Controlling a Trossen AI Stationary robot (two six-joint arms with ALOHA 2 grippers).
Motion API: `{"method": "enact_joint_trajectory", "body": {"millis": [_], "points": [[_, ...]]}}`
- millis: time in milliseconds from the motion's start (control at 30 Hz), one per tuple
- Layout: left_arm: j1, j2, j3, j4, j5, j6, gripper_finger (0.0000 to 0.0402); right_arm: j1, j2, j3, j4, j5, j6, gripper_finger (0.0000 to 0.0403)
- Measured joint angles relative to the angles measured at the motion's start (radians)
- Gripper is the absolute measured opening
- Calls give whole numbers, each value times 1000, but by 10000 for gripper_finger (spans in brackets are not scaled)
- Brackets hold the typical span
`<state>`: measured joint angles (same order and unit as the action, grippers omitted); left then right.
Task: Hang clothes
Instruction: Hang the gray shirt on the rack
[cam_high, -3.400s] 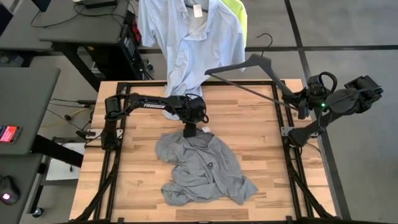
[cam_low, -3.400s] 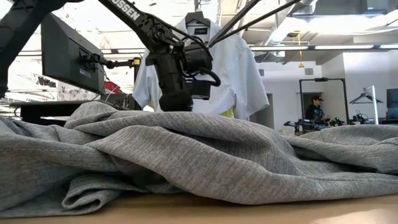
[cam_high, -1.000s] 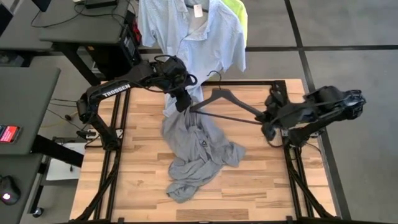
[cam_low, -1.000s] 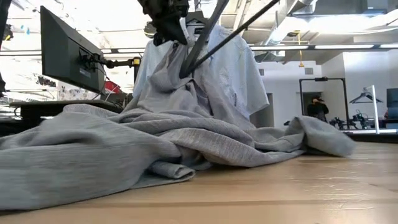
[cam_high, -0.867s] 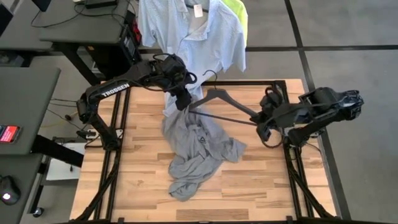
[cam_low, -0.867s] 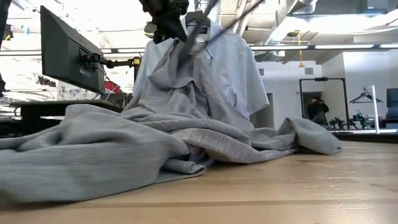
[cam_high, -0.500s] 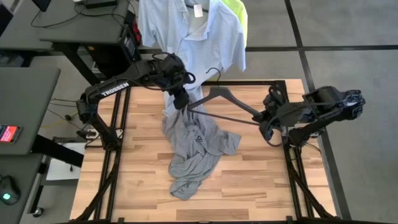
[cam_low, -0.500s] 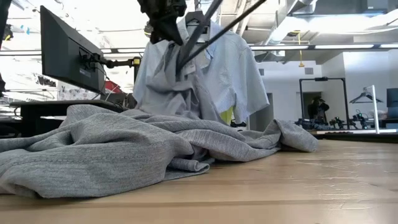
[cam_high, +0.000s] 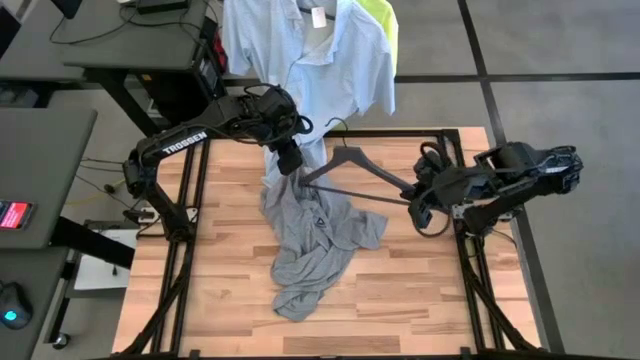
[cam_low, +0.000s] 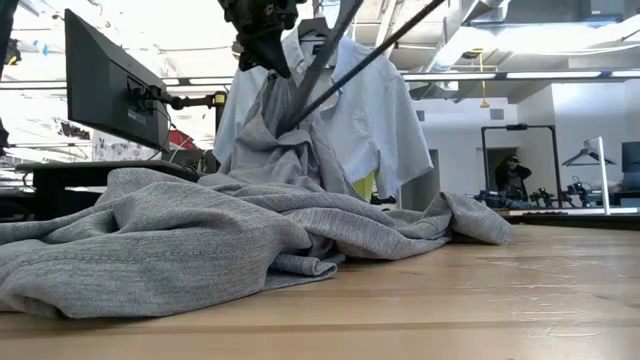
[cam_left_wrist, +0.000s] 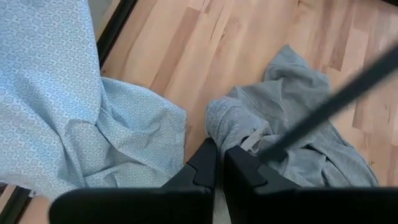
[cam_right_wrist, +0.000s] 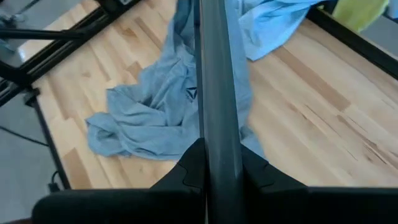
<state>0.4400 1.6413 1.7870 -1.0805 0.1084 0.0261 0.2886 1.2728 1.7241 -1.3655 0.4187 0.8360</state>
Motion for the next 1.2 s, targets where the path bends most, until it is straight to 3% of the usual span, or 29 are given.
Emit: {"method": "enact_joint_trajectory", "body": {"millis": [367, 733, 900, 1200], "points": [[-2, -7, 40, 30, 8, -20, 0, -51, 73, 0, 130, 8, -111, 25], [-3, -20, 205, -55, 7, -20, 0, -42, 165, -8, 256, 227, -157, 25], [-3, -23, 262, -61, 6, -20, 0, -36, 166, -131, 439, 269, -153, 25], [-1, -23, 277, -61, -17, -17, 0, -101, 166, -457, 966, 289, -222, 25]]}}
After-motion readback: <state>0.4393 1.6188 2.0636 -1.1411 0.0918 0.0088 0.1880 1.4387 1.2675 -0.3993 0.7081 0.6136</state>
